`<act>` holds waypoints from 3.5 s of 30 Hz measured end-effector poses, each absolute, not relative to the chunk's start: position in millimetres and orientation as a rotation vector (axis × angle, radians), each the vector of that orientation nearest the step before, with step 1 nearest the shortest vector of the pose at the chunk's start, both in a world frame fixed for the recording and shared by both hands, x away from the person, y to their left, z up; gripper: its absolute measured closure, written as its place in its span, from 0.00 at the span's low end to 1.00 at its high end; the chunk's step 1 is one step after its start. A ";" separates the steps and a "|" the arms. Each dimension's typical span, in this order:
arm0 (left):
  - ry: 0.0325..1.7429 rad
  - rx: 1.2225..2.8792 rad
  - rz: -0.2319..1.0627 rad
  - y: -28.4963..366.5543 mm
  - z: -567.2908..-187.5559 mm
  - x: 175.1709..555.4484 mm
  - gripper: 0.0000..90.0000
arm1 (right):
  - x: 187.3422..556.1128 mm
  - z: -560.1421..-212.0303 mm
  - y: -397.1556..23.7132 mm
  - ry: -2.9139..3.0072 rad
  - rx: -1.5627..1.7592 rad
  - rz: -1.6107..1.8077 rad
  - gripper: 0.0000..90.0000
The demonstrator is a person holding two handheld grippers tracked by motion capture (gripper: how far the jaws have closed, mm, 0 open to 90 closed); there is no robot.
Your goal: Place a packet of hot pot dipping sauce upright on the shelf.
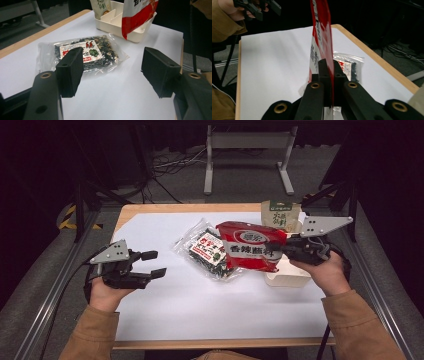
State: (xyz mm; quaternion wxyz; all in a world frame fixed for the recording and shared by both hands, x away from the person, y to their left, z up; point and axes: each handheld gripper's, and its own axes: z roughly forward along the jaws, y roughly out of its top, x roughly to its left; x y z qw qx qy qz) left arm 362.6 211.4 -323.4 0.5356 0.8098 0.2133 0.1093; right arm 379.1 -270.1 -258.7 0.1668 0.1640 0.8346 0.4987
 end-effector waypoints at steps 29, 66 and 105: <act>0.589 1.918 0.276 224.5 -339.0 374.0 0.33 | 414.2 -249.0 -320.6 2.227 0.601 1.317 0.99; 0.616 1.928 0.269 226.8 -346.5 376.7 0.32 | 471.1 -275.5 -351.9 2.192 0.719 1.187 0.99; 0.640 1.929 0.258 231.7 -351.2 373.7 0.32 | 493.5 -322.9 -358.9 2.189 0.794 1.228 0.98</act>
